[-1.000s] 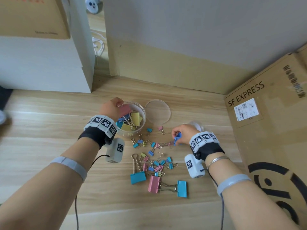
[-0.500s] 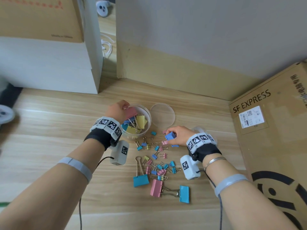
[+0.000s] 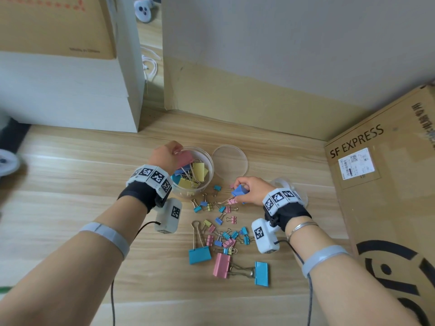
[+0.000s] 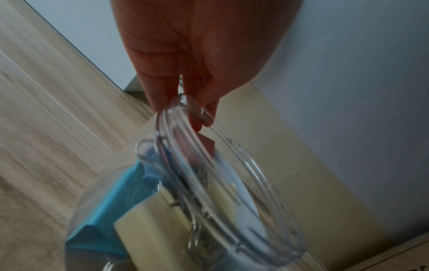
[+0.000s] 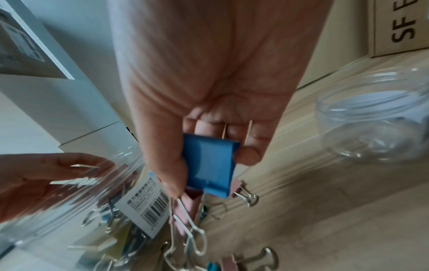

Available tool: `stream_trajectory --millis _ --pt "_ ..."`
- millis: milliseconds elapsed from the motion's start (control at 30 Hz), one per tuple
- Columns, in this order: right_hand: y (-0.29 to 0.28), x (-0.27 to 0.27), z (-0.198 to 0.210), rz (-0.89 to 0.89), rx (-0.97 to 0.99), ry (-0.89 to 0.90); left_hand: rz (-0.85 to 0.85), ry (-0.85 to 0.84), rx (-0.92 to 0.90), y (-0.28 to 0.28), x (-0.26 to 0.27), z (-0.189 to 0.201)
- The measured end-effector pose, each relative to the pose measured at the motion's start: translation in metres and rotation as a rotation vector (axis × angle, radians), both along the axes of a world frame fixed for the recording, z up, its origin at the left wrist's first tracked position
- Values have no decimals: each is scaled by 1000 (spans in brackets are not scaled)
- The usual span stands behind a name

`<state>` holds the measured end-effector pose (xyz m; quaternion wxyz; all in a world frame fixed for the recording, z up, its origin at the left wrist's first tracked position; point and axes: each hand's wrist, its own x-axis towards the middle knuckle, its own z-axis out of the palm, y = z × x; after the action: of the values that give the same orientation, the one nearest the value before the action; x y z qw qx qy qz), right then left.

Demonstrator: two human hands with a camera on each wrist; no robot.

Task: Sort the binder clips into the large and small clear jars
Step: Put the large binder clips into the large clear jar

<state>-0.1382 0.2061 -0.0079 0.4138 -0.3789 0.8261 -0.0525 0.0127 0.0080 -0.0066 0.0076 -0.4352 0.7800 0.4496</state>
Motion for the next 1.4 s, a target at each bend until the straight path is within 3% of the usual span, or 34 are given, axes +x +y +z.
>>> stream_trajectory --millis 433,533,633,733,833,1033,1233,1400 --pt "0 4 -3 41 12 26 -20 -17 -34 -1 0 -7" --pt "1 2 -5 30 0 5 -47 55 -164 10 -3 -4" --pt "2 3 -5 -16 -20 -17 -169 231 -308 32 -10 3" --pt "4 3 -7 -52 -44 -35 -412 297 -286 56 -18 7" --pt "7 4 -8 -86 -76 -43 -618 185 -150 72 -23 2" --pt "16 1 -11 -144 -135 -91 -766 -62 -145 93 -32 -8" --pt "25 2 -12 -214 -199 -136 -654 -62 -19 101 -30 -17" --pt "27 8 -22 -331 -178 110 -522 -47 74 106 -24 -34"
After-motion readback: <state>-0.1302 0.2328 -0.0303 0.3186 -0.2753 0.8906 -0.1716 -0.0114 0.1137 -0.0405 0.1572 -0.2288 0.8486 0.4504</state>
